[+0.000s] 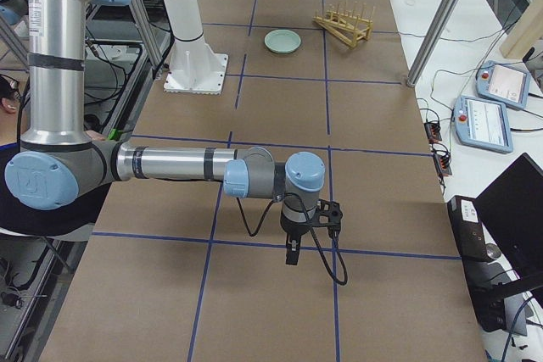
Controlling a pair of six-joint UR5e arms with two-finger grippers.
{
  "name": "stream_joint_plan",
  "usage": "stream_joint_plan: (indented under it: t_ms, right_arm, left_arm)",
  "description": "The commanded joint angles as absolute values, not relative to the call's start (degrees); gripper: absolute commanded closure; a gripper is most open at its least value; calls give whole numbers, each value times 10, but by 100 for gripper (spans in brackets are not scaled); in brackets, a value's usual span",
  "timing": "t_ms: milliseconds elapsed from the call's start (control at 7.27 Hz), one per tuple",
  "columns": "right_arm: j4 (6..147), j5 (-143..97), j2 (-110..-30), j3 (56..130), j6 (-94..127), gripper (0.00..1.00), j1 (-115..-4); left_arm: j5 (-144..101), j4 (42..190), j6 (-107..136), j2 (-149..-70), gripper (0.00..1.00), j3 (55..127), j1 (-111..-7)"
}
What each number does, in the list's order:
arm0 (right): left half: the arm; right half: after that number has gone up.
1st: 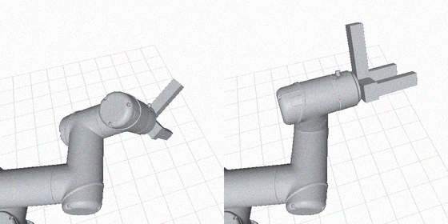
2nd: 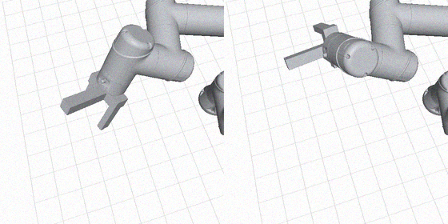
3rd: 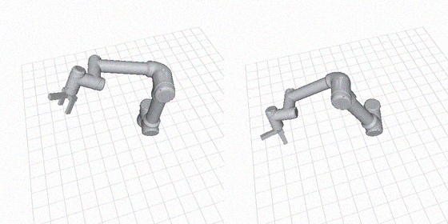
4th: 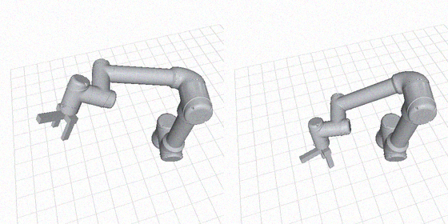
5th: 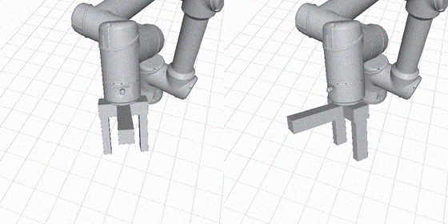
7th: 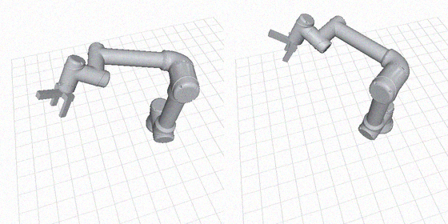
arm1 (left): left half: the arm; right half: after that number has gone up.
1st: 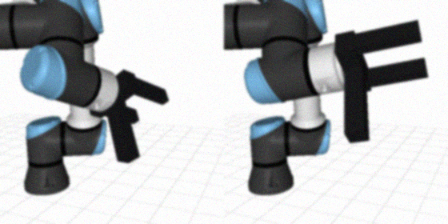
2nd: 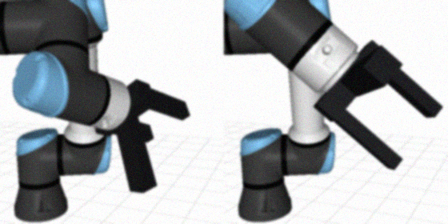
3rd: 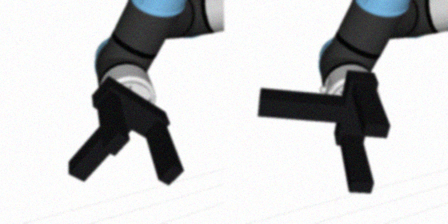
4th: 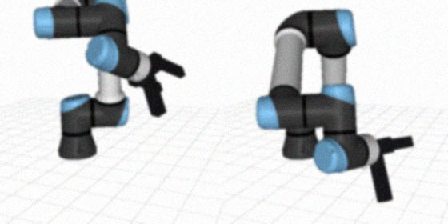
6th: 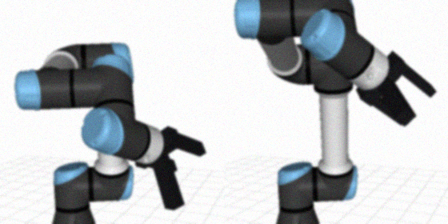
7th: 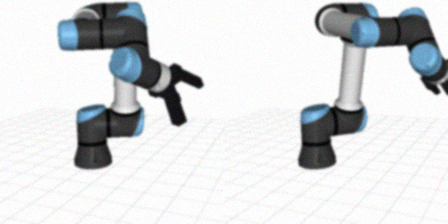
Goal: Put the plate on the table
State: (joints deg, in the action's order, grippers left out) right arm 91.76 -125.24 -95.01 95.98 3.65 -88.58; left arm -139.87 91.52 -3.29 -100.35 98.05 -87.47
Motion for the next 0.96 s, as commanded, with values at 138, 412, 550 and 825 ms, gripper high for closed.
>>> stream_joint_plan:
  t_ms: [138, 412, 550, 825]
  right_arm:
    - [918, -1252, -950, 960, 37, 0, -886]
    - [918, -1252, -950, 960, 37, 0, -886]
    - [918, -1252, -950, 960, 37, 0, -885]
    - [918, -1252, -950, 960, 37, 0, -886]
  left_arm:
    - [-1345, 916, -97, -890, 0, 955, -923]
    - [-1352, 922, -97, -841, 0, 948, -923]
    - [-1352, 920, -97, -840, 0, 948, -923]
    - [-1348, 919, -91, -841, 0, 947, -923]
